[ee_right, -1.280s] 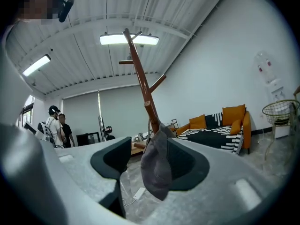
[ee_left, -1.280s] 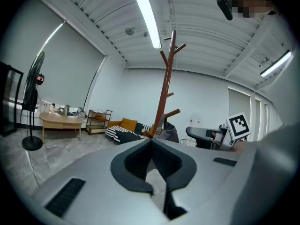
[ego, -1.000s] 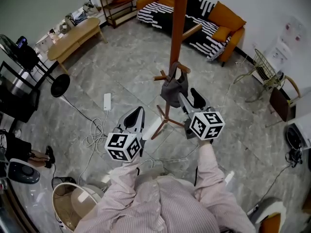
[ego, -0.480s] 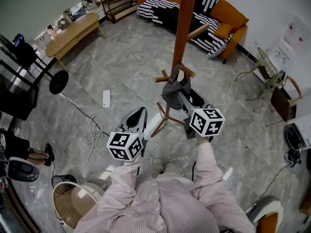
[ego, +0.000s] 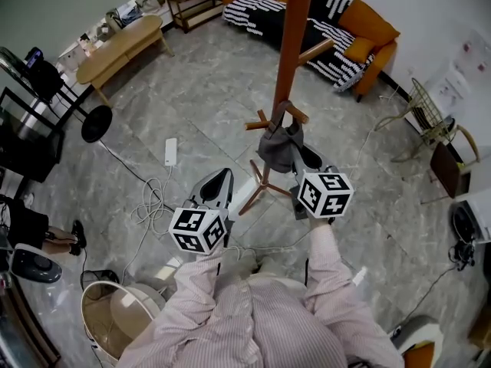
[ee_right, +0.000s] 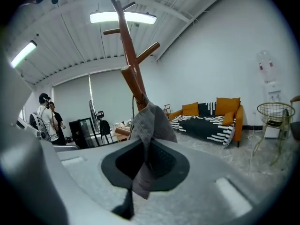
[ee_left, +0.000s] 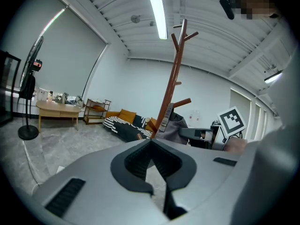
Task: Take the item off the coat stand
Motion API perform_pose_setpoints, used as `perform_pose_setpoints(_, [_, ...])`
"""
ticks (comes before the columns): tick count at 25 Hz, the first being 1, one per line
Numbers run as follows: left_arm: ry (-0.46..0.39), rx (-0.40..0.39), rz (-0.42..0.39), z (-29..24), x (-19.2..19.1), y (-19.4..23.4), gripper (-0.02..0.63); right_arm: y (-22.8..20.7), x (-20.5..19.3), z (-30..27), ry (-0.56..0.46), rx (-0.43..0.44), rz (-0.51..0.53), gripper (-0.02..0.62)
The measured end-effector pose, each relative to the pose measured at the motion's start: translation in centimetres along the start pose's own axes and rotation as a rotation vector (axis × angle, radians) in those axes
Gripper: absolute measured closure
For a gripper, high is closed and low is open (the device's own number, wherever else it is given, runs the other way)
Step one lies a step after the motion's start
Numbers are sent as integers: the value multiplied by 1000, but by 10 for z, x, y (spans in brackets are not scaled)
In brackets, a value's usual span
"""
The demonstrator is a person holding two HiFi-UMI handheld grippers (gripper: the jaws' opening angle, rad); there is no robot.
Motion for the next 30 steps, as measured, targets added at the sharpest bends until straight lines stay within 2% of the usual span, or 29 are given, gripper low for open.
perform_pose_setpoints(30, [-101, -4, -61, 25, 28, -30, 604, 19, 41, 52, -113, 31, 90, 577])
Point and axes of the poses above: the fingertips, and each gripper's own axes: z backward along the fingers, y to its left, x out of its top, the point moved 5 cm from there along z, backward along the fingers, and after that the axes turned 2 degrees about -x, right-handed, at the moved point
